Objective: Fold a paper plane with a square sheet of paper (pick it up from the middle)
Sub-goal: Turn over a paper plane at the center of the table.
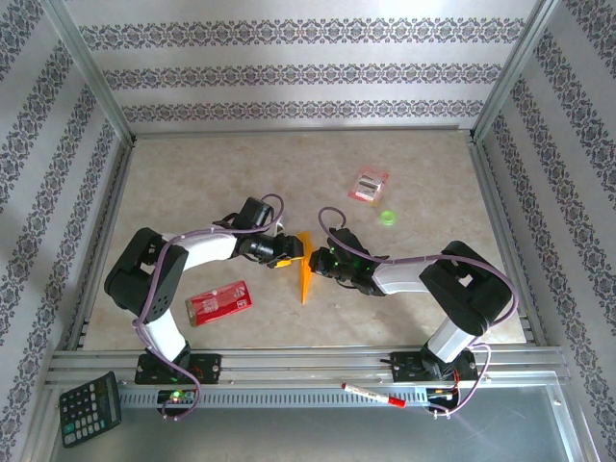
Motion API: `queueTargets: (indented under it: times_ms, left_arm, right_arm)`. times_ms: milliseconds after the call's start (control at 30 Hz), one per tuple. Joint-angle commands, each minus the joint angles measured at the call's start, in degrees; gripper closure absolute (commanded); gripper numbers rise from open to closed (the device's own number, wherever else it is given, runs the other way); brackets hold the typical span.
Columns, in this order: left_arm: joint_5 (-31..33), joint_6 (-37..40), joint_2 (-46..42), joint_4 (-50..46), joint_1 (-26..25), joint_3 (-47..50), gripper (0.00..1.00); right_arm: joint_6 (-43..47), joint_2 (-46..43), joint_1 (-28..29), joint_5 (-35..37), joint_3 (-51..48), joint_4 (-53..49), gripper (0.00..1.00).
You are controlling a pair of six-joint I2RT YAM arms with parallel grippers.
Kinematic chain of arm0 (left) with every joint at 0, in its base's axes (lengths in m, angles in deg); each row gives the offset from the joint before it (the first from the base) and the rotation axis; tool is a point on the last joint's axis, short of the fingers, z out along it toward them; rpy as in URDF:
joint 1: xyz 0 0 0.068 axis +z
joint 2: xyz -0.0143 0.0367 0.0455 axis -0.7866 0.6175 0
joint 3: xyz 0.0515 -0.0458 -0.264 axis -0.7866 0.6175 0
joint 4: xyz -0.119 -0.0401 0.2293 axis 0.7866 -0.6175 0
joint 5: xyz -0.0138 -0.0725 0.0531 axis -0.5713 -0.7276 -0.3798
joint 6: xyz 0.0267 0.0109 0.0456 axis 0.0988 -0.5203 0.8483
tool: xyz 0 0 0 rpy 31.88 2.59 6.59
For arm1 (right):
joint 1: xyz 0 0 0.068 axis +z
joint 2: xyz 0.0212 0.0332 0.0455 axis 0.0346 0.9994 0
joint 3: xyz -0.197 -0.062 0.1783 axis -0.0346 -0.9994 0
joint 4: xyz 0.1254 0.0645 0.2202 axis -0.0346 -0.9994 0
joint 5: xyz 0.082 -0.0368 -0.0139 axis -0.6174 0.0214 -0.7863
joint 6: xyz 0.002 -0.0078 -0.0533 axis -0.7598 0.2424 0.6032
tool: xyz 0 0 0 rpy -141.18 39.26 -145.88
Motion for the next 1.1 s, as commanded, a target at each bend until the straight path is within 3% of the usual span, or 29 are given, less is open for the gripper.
queueTargets:
  times_ms: [0,400,900,1067]
  left_arm:
    - [0.5,1.7,0.6,-2.8,-0.8,-1.3,0.59]
    - [-1.4,1.2,0.1,-0.5,2.5,0.1,0.99]
    - [-2.9,-2.1,4.6,7.7,4.2,1.3,1.00]
    - [-3.9,-2.3,5.6,8.8,4.2,1.3,0.91]
  right_arm:
    - [-0.2,0.2,-0.5,-0.5,-1.0,1.5,1.00]
    - [-0.9,-1.9,-2.8,0.8,-3.1,1.2,1.00]
    - [0.8,-1.2,-6.4,0.1,-2.6,0.9,1.00]
    - [0.6,-0.8,-6.4,-1.0,-2.6,2.2,0.91]
